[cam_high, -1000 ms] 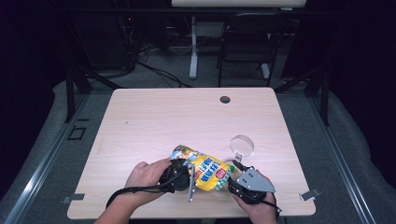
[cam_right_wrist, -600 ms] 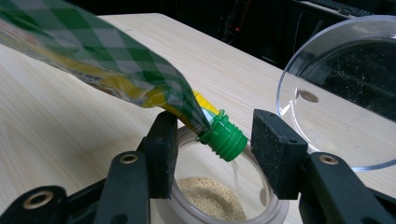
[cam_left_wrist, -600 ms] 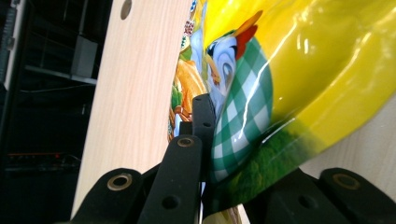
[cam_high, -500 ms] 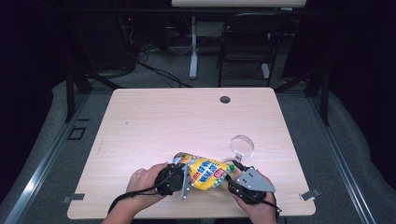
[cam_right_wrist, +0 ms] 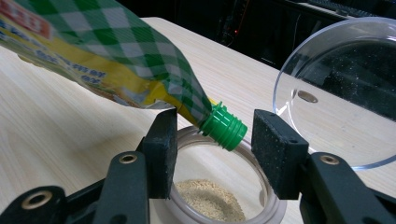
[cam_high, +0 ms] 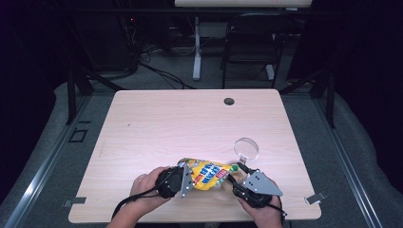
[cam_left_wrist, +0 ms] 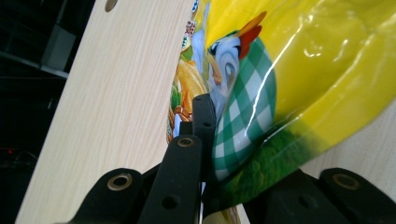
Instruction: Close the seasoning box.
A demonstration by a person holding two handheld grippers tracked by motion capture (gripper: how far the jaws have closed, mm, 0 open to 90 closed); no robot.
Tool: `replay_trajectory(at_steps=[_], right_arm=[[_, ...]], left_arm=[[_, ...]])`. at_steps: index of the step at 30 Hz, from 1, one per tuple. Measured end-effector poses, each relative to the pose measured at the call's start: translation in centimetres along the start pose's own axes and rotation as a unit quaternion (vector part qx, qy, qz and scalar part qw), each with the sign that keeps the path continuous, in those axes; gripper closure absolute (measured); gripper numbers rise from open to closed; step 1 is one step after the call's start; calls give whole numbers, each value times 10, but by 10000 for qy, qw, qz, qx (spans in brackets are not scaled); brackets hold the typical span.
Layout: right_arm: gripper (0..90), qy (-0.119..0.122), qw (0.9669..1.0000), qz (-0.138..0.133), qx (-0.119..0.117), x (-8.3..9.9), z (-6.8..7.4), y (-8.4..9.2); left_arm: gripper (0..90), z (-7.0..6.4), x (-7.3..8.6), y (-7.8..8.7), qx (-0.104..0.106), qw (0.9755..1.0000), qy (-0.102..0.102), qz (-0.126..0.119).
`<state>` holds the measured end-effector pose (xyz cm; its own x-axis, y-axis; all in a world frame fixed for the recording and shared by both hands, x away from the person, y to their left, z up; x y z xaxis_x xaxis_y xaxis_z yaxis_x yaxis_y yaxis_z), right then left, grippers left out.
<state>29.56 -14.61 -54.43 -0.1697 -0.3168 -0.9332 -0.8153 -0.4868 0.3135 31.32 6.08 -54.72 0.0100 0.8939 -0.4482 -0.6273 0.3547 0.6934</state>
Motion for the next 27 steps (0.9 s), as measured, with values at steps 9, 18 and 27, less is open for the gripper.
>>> replay_trajectory(at_steps=[9, 18, 27], right_arm=[[508, -156, 9999, -40, 1, 0, -4, 2], [509, -145, 9999, -25, -14, 1, -4, 2], [511, -150, 9999, -47, 2, 1, -4, 3]], left_arm=[[886, 1, 9, 0, 244, 9988, 402, -97], [887, 1, 15, -5, 480, 9954, 787, -277], [886, 5, 24, -5, 751, 9891, 1200, -404]])
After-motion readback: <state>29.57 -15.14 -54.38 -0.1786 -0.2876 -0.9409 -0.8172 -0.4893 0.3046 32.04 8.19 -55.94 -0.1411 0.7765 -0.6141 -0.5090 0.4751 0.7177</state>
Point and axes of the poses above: each handheld gripper's, and its own axes: y roughly backward along the jaws, x roughly out of its underside, z roughly to its left, the point moved 7 cm from there along -y, roughly forward along the jaws, and after that the axes turned 2 degrees about -y, right-handed, at the moved point
